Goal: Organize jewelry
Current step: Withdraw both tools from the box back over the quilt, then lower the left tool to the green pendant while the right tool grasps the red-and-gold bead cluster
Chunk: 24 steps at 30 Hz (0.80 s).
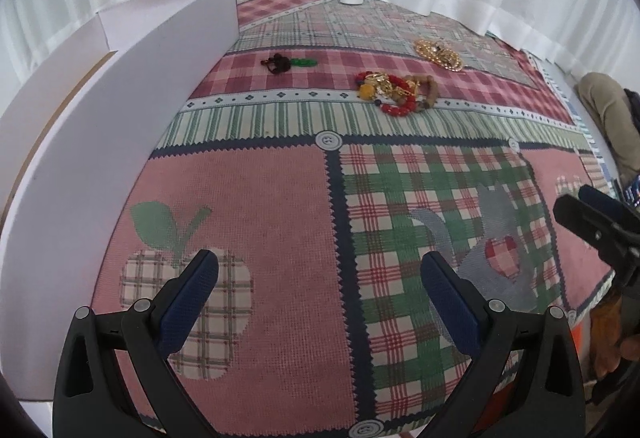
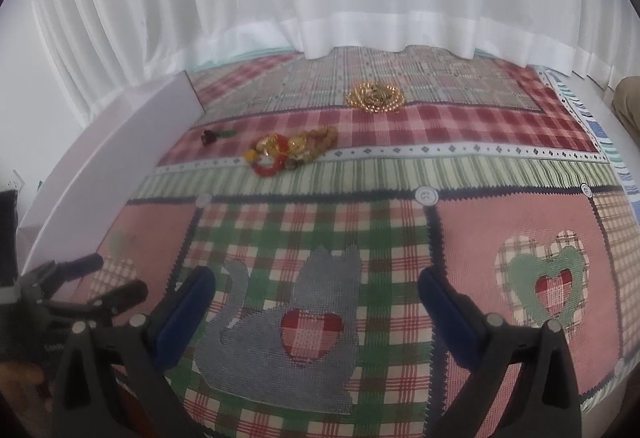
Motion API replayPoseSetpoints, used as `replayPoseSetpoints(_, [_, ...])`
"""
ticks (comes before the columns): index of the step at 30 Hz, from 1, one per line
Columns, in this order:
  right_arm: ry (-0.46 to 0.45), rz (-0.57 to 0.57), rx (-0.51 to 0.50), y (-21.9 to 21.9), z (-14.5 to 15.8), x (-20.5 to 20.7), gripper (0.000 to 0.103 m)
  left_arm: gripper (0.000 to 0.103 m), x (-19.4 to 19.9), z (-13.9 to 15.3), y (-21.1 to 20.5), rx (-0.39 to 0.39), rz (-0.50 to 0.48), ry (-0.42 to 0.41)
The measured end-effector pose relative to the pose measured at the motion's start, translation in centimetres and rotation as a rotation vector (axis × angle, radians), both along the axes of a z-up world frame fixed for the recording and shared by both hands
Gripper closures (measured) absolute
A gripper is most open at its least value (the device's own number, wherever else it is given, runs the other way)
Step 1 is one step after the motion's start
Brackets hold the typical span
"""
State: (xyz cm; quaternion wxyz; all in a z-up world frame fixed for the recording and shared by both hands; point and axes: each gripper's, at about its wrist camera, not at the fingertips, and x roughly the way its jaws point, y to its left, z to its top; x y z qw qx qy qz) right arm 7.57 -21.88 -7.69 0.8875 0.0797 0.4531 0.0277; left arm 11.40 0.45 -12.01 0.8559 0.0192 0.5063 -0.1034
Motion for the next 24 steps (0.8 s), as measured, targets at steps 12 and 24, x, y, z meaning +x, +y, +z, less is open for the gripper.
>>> replayPoseSetpoints(12, [0.037, 0.013, -0.015, -0.4, 0.2, 1.5, 0.0, 0.002, 2.0, 0.4, -0.7, 0.002, -0.011, 0.005])
replayPoseSetpoints(24, [0.052, 0.012, -0.036, -0.2, -0.8, 3.6, 0.0, 0.002, 7.6, 0.6, 1.1, -0.017, 0.035, 0.025])
